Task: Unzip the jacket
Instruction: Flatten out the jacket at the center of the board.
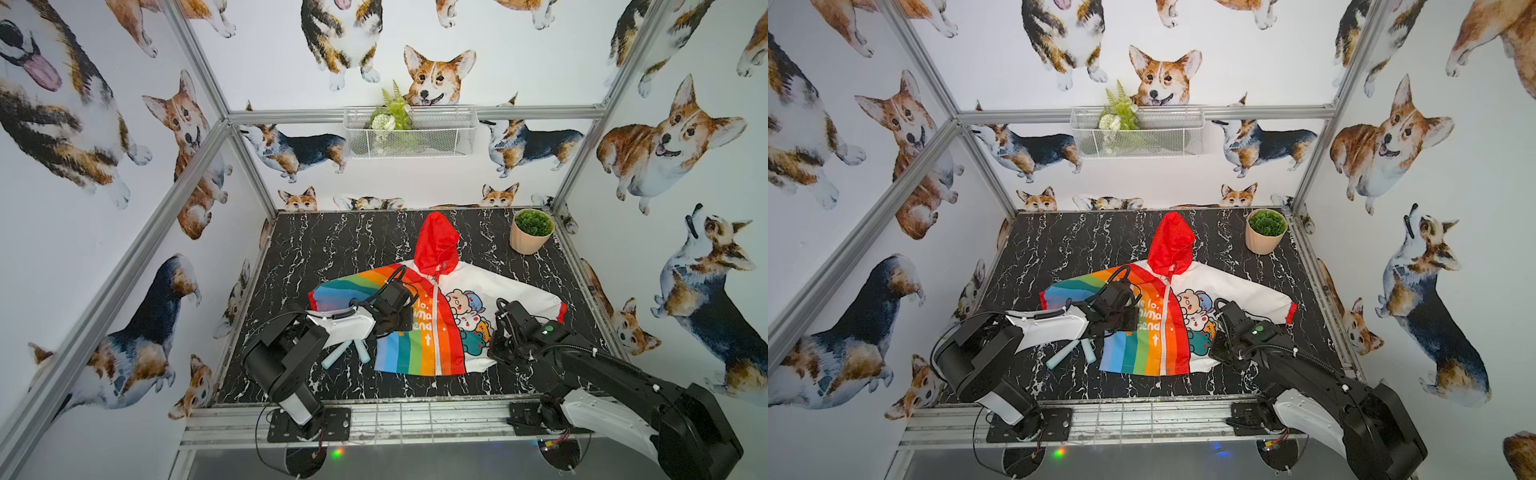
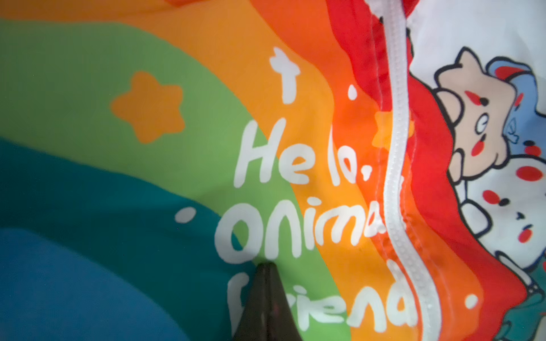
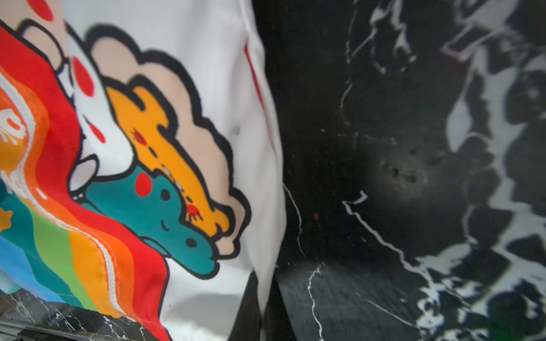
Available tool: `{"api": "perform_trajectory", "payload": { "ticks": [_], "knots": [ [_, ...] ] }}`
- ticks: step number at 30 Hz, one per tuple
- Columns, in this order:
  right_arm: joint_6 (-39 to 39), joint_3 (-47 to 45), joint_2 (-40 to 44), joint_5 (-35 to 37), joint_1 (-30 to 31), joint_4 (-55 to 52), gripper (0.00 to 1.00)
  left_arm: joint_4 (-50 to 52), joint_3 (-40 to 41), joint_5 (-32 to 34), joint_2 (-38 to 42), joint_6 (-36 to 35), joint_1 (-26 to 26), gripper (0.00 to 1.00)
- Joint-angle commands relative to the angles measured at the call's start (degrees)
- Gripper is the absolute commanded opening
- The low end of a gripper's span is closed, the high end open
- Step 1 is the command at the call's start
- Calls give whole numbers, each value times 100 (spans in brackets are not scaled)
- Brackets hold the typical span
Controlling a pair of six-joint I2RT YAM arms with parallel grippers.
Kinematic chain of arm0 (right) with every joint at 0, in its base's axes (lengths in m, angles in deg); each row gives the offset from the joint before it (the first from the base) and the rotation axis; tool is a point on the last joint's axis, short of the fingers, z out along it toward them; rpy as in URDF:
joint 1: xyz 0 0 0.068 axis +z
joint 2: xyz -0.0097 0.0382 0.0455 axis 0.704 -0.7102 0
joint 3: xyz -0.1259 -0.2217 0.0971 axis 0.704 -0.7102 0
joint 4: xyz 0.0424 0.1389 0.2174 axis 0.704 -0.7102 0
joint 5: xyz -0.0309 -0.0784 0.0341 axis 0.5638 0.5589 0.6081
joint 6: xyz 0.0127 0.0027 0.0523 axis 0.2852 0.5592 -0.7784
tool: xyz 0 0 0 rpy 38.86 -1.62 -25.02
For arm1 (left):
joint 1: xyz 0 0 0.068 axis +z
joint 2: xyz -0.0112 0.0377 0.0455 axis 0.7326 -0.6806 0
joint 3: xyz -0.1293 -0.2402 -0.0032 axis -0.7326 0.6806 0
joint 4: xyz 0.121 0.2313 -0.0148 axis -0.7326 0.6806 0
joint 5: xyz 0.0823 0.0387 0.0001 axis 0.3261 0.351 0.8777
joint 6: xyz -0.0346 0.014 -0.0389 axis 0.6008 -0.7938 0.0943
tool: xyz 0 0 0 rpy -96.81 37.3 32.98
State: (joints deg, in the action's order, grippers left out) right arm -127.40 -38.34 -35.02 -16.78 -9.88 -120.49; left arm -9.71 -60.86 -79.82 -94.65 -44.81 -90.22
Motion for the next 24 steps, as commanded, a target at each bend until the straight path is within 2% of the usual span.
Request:
{"api": "perform_trajectory", "payload": {
  "ticks": [1,6,11,12,13,15,17,20,22,24],
  "knots": [
    [-5,339,145,653,15,-1040,0,681,79,311,-79,71,14,4],
    [61,820,102,1055,176,-1914,0,734,121,372,-77,71,13,3],
    [39,1298,-371,1649,492,-2643,0,754,148,399,-78,72,8,3],
    [45,1326,-504,1721,527,-2679,8,751,154,391,-75,65,16,3],
    [120,1308,-638,1674,529,-2628,23,744,163,391,-79,62,15,3],
    [305,1285,-1040,1488,530,-2520,44,702,195,364,-75,61,19,3],
    [341,1407,-1193,1544,539,-2542,49,612,231,265,-22,46,15,3],
    [300,1367,-550,1516,562,-2141,48,459,278,36,162,40,13,3],
    [286,1244,-107,1446,556,-1741,41,395,312,-97,419,28,9,4],
    [353,996,205,1009,556,-1107,31,376,326,-217,726,-16,13,7]
  ]
}}
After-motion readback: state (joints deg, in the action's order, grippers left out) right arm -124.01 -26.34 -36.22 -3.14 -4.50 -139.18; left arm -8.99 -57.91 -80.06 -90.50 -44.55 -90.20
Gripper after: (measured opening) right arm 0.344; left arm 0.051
